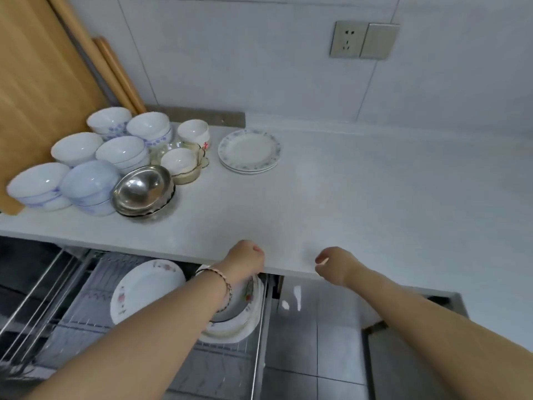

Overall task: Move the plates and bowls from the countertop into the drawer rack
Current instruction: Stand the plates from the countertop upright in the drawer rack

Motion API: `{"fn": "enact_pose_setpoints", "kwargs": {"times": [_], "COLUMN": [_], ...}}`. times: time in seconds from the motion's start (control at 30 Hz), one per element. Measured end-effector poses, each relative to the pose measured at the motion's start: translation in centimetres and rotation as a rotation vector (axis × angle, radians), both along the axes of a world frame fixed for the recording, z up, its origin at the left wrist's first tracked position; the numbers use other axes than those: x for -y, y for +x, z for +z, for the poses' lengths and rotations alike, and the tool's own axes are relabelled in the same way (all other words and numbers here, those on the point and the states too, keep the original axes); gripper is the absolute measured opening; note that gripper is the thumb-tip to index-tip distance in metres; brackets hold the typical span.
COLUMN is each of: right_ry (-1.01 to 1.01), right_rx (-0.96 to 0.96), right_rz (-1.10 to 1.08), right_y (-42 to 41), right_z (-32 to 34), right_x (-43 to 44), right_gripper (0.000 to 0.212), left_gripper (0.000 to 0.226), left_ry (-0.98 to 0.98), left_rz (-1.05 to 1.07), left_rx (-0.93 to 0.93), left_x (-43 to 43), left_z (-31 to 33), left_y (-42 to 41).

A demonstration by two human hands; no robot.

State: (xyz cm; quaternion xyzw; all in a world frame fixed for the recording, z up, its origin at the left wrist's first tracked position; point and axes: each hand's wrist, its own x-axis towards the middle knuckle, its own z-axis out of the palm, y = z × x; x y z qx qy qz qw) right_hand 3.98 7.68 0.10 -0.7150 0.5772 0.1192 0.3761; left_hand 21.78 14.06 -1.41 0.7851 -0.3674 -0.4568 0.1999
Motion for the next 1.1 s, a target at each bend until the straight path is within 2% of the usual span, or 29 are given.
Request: {"fn": "enact_pose_setpoints", "kwargs": {"times": [0.27, 0.43, 0.6, 0.67, 0.73, 0.77, 0.87, 0.9, 1.03, 1.1], "right_ry": [-0.066, -0.115, -0.096, -0.076, -0.055, -0.038, 0.018, 0.035, 0.099, 0.174], "right_rx": [0.104, 0.077, 0.047, 0.073, 0.112, 0.124, 0.126, 0.133, 0.217, 0.339], "right_rz": [-0.016, 0.082, 0.146, 0.104, 0.023, -0.01, -0.096, -0.142, -0.35, -0.481], "right_y": [-3.0, -1.1, 3.2, 5.5, 8.2, 9.7, 14.0, 15.3, 19.5, 21.3], "right_z": [4.1, 5.0, 3.7, 2.0, 0.1, -0.8, -3.2, -4.1, -8.2, -9.2], "right_x": [6.1, 9.9, 16.2, 19.8, 23.4, 25.1, 29.2, 30.4, 34.7, 35.8], "right_gripper": [0.031, 0.033, 0.035, 0.033, 0.031, 0.032, 0.044, 0.05, 0.068, 0.066], "left_gripper": [0.026, 0.032, 0.031, 0.025, 0.006, 0.01, 0.047, 0.051, 0.031, 0.036], "left_ry": [-0.066, -0.028, -0.03, -0.023, -0.008, 0.003, 0.019, 0.026, -0.028, -0.07], "left_rz": [0.232, 0.417, 0.477, 0.515, 0.574, 0.589, 0.633, 0.657, 0.758, 0.816], "left_rx": [-0.011, -0.053, -0.072, -0.087, -0.118, -0.133, -0.2, -0.228, -0.285, -0.326], "left_x": [5.1, 9.4, 15.8, 18.7, 21.3, 22.3, 24.9, 25.8, 29.0, 29.9], "left_z": [3.7, 3.8, 1.5, 0.2, -1.3, -2.0, -4.5, -5.3, -8.8, -9.9], "left_y": [-1.4, 1.2, 6.4, 8.9, 11.1, 12.0, 14.9, 15.9, 19.3, 20.3]}}
